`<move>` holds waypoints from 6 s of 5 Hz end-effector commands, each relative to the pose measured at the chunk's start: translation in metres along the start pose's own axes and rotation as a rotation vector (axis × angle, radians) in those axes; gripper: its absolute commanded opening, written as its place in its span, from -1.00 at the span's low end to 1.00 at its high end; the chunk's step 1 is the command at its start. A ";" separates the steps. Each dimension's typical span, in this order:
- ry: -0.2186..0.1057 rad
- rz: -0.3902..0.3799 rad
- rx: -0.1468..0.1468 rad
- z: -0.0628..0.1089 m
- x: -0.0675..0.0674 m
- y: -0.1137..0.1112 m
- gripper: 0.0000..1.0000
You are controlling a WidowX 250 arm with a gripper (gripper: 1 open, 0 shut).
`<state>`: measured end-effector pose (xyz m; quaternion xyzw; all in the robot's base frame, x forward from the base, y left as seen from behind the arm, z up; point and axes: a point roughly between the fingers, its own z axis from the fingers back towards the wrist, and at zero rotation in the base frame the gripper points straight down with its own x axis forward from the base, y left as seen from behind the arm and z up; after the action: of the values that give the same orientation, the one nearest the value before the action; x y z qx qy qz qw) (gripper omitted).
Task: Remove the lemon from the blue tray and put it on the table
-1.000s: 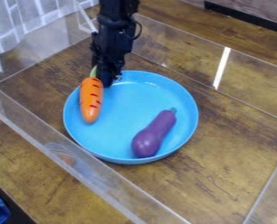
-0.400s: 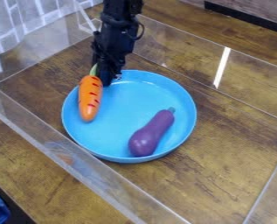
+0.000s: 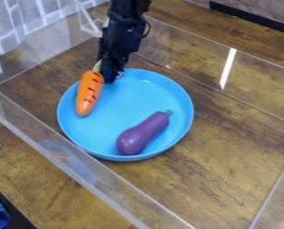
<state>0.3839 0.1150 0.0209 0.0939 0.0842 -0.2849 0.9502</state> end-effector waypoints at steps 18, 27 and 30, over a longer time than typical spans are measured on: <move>0.043 -0.304 -0.081 -0.015 -0.017 0.050 1.00; 0.088 -0.069 -0.201 -0.020 -0.056 0.056 -1.00; 0.091 -0.078 -0.194 0.005 -0.027 0.028 -1.00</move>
<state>0.3705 0.1628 0.0199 0.0000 0.1723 -0.2833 0.9434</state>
